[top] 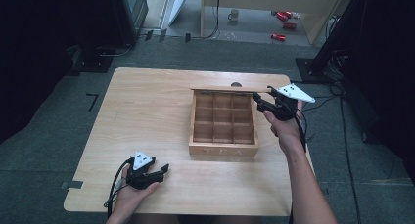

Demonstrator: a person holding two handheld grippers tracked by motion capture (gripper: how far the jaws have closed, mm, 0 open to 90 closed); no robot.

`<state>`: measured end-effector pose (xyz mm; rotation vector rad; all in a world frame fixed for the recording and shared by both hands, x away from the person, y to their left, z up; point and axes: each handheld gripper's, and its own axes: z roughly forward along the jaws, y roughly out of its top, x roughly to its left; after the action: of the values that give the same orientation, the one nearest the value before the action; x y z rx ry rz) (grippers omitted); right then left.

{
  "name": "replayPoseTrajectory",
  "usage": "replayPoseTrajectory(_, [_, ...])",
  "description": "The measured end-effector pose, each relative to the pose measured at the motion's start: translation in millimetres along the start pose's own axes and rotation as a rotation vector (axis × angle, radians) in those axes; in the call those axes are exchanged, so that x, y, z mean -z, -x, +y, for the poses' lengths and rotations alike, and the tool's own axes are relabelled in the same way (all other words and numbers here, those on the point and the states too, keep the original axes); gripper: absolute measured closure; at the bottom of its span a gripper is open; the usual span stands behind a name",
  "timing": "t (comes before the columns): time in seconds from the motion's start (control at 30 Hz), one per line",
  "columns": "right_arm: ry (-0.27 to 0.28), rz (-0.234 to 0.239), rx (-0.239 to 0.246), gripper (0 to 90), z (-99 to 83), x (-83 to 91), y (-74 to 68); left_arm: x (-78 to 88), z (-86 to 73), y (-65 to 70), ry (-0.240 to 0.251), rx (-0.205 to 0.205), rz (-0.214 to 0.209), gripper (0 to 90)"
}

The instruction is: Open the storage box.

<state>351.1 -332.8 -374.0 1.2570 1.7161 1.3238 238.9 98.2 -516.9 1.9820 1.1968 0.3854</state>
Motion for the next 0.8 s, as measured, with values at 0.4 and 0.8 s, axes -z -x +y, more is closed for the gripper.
replayPoseTrajectory(0.4, [0.014,0.065,0.015,39.8,-0.2,-35.0,15.7,-0.4,0.0,-0.9,0.001,0.004,-0.007,37.7])
replayPoseTrajectory(0.8, [0.028,0.058,0.062,52.6,10.9,-53.0,28.8,-1.3,0.4,1.3,-0.009,-0.011,0.004,32.8])
